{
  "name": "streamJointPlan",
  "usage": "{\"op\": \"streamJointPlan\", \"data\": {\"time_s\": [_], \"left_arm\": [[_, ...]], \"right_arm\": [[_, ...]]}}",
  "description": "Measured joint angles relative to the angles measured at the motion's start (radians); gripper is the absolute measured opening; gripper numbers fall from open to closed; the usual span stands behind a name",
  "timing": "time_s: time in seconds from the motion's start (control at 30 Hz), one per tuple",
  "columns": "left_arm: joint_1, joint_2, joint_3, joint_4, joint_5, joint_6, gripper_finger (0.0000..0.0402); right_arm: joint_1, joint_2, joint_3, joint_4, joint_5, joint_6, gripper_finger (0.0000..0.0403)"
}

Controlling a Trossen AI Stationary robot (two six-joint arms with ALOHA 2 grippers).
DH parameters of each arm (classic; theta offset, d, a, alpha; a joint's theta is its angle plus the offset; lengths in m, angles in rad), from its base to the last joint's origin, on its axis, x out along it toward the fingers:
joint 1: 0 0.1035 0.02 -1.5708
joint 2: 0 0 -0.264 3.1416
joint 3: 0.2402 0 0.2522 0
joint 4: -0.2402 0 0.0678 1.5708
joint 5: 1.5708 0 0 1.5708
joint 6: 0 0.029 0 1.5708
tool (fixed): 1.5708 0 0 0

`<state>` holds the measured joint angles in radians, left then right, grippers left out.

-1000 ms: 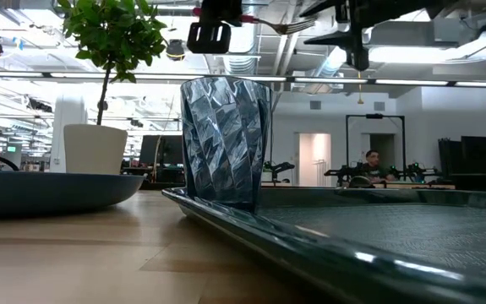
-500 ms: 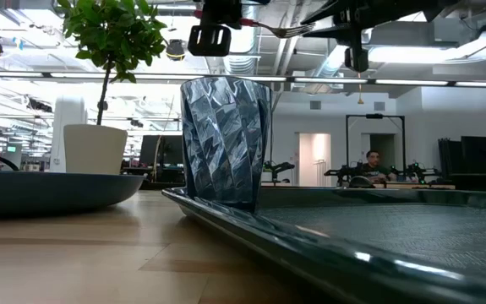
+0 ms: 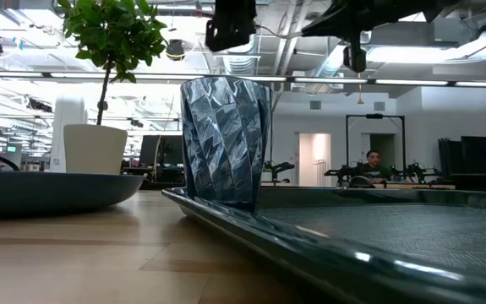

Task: Pick and place plate/cup/fork/spoon on tray
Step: Put the pink fork on the middle of the black tray

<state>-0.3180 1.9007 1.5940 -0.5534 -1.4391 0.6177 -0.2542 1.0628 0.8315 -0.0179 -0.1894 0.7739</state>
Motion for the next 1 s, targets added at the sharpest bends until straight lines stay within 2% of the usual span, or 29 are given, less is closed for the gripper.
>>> {"op": "streamJointPlan", "data": {"time_s": [0.13, 0.2, 0.27, 0.4, 0.53, 0.63, 0.77, 1.0], "left_arm": [[-0.026, 0.0, 0.0, 0.104, -0.01, -0.001, 0.017], [-0.041, 0.0, 0.0, 0.149, -0.017, -0.001, 0.0186], [-0.062, 0.0, 0.0, 0.189, -0.017, -0.001, 0.0196], [-0.106, 0.0, 0.0, 0.268, -0.015, -0.03, 0.0202], [-0.143, -0.01, 0.0, 0.304, -0.007, -0.098, 0.0201], [-0.163, -0.02, 0.001, 0.309, -0.005, -0.146, 0.0199], [-0.18, -0.044, 0.001, 0.307, 0.008, -0.237, 0.0199], [-0.193, -0.114, 0.001, 0.297, 0.133, -0.401, 0.0199]], "right_arm": [[-0.056, -0.004, 0.044, -0.046, -0.012, -0.061, 0.0004], [-0.095, -0.004, 0.092, -0.123, -0.047, -0.136, 0.0003], [-0.145, -0.001, 0.169, -0.274, -0.088, -0.242, 0.0003], [-0.241, 0.036, 0.347, -0.68, -0.087, -0.501, 0.0003], [-0.287, 0.066, 0.482, -0.98, -0.084, -0.741, 0.0002], [-0.277, 0.071, 0.508, -1.137, -0.066, -0.862, 0.0002], [-0.214, 0.069, 0.464, -1.287, -0.037, -0.958, 0.0001], [0.012, 0.072, 0.292, -1.382, -0.034, -0.99, 0.0001]]}}
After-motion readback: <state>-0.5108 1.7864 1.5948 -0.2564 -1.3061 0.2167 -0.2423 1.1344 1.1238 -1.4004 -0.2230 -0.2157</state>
